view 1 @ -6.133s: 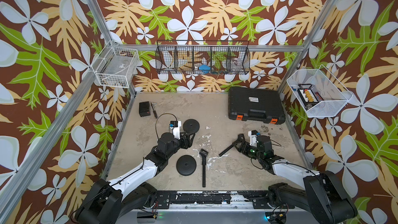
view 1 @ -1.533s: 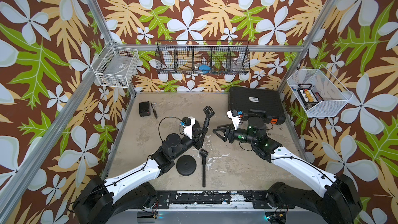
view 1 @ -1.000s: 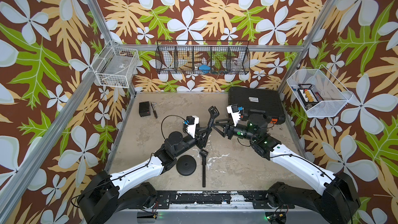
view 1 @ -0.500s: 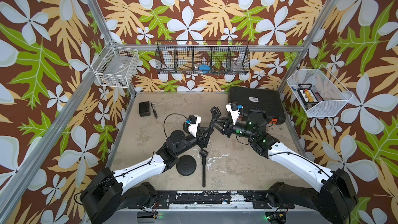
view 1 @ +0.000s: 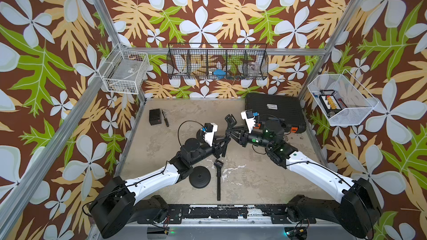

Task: Assemble a microphone stand
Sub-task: Pick up the microphone stand pole from the center of the board, then move the microphone stand base to the center of the board.

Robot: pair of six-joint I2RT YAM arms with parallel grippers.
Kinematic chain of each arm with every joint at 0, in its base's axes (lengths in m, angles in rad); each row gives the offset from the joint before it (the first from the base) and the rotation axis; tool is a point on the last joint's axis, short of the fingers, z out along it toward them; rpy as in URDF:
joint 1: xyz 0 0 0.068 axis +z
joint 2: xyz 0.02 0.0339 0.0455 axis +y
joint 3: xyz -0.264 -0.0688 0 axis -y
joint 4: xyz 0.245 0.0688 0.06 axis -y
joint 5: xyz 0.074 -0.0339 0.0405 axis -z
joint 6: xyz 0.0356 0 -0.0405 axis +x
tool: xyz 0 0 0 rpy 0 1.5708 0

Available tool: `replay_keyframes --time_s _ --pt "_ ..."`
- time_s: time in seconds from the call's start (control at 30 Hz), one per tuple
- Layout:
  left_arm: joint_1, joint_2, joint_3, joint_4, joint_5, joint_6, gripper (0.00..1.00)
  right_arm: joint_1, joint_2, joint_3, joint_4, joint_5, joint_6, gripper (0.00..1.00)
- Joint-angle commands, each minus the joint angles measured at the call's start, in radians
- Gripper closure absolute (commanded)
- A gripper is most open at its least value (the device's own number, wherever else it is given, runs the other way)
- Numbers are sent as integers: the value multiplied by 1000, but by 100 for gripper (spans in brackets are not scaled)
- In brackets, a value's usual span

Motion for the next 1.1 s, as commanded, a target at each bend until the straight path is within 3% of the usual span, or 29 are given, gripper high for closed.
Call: replay_keyframes --time_s 0.0,0.23,0.37,0.5,0.7,0.9,1.07 --pt "28 19 34 29 -16 -45 42 0 9 15 23 113 -76 92" --pt "153 74 88 -17 54 -158 36 -2 110 142 48 304 -289 95" --pt "274 89 88 -106 53 -202 36 -3 221 226 87 302 -430 95" --pt "386 125 111 -250 8 -168 35 -6 331 247 220 213 -542 95" --pt "495 308 182 -343 39 -108 35 -6 474 248 445 93 -527 95" --pt "508 468 295 -433 121 -17 35 -2 563 253 545 57 -476 95" --pt "509 511 347 -542 92 27 36 1 544 232 547 57 -467 94"
